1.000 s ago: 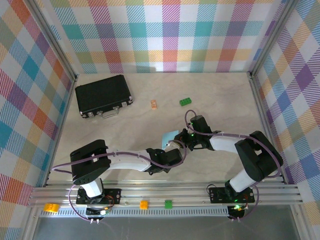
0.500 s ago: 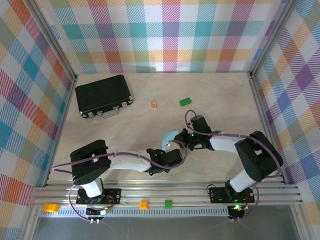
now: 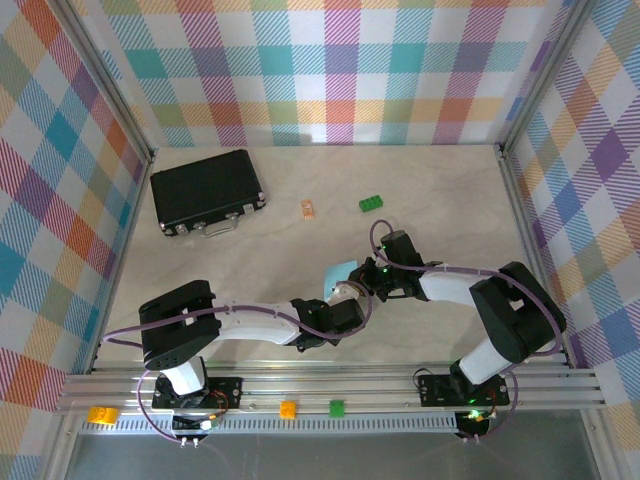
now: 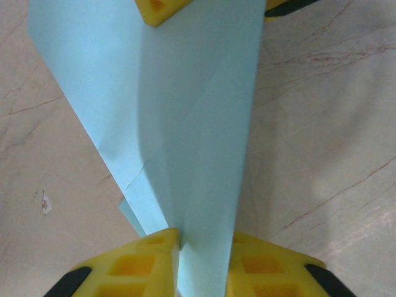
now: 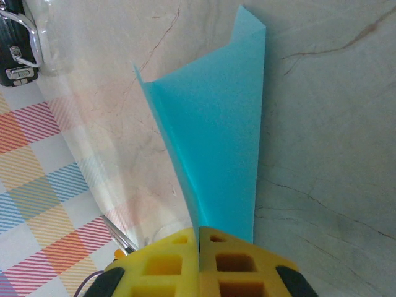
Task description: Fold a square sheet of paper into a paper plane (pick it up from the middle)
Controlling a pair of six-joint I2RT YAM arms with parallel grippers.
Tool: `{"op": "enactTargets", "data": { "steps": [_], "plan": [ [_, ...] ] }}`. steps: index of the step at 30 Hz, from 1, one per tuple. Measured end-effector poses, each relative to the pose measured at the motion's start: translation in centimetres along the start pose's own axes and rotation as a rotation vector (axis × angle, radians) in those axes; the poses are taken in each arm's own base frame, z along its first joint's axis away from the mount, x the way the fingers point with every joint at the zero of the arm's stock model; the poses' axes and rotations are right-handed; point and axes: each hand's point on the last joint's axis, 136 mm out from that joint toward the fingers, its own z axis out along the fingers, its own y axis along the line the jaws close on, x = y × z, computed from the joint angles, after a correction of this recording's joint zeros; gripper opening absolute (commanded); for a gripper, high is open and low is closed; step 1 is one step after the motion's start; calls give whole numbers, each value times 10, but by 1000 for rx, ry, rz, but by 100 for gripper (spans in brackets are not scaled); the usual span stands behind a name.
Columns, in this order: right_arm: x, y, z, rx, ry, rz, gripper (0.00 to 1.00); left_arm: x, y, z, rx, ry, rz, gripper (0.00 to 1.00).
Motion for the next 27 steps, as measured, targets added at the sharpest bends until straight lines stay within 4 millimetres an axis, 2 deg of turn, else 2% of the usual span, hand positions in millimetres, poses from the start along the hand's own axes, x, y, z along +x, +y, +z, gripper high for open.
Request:
{"op": "enactTargets", "data": {
  "steps": [3, 9, 19, 24, 27],
  "plan": [
    [0, -1, 0, 3, 2, 2, 2, -3, -1, -3, 10, -10, -6, 25],
    [0, -1, 0, 3, 1, 2, 2, -9, -3, -5, 22, -32, -18, 19],
    [0, 0, 0, 2, 1, 2, 2, -8, -3, -5, 22, -30, -30, 23],
    [0, 0, -1, 0, 0, 0, 2, -8, -3, -5, 20, -31, -32, 29],
    [0, 1, -1, -1, -1, 0, 2, -8, -2, -5, 17, -31, -32, 28]
  ]
}}
